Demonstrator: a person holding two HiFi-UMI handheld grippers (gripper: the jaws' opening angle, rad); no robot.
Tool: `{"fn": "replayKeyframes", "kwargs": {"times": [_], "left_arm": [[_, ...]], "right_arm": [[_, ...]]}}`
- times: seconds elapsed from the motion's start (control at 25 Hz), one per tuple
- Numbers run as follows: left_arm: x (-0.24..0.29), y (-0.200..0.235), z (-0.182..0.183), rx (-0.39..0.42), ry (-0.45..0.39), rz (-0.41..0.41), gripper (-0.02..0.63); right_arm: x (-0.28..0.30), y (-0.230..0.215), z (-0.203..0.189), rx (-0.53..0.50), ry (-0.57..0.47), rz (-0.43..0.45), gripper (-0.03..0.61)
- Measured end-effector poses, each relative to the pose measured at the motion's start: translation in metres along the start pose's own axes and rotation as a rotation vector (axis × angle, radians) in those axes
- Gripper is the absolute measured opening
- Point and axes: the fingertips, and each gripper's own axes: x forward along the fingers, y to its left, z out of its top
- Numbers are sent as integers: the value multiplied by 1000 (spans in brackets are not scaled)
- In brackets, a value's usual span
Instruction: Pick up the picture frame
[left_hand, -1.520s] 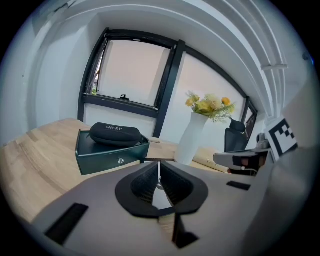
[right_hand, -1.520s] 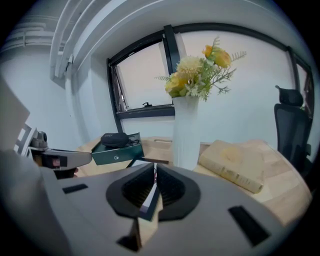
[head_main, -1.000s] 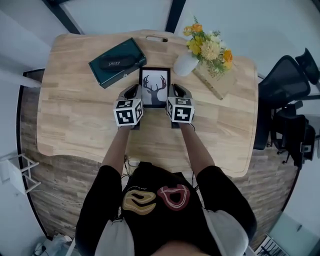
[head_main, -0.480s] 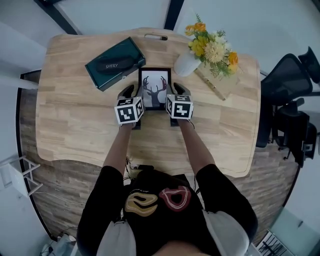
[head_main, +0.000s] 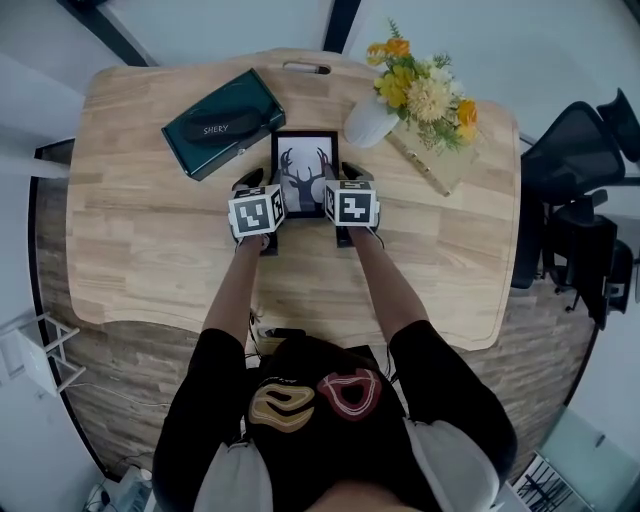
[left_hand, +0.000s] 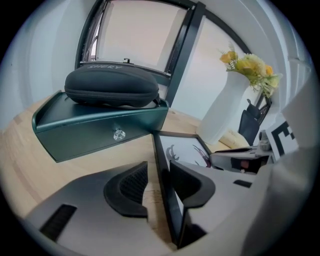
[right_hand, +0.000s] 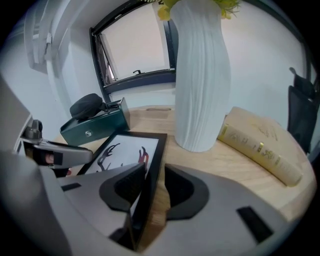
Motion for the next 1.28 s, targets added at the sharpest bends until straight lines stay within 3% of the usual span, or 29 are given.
{"fn": "replayKeyframes", "kwargs": {"times": [0.28,0.48,0.6,0.72,1.0,1.28], "left_arm": [[4,1,-4,-37,27,-22,146],[5,2,-9,-162,61,-53,139],[8,-5,-13,-113,99,-32,87],[9,-8,-14,-34,110,11,87],[8,-6,-15,-118,128,-7,83],[6,-6,-15,-113,105,30,78]], "right_arm": [[1,-1,-1,20,7,5,129],[1,1,-1,24,20,25,128],[2,3,-1,23,28,13,100],[2,4,-1,1,35,15,99],[2,2,-3,49,35,-7,92],[1,2,-2,64,35,-11,80]]}}
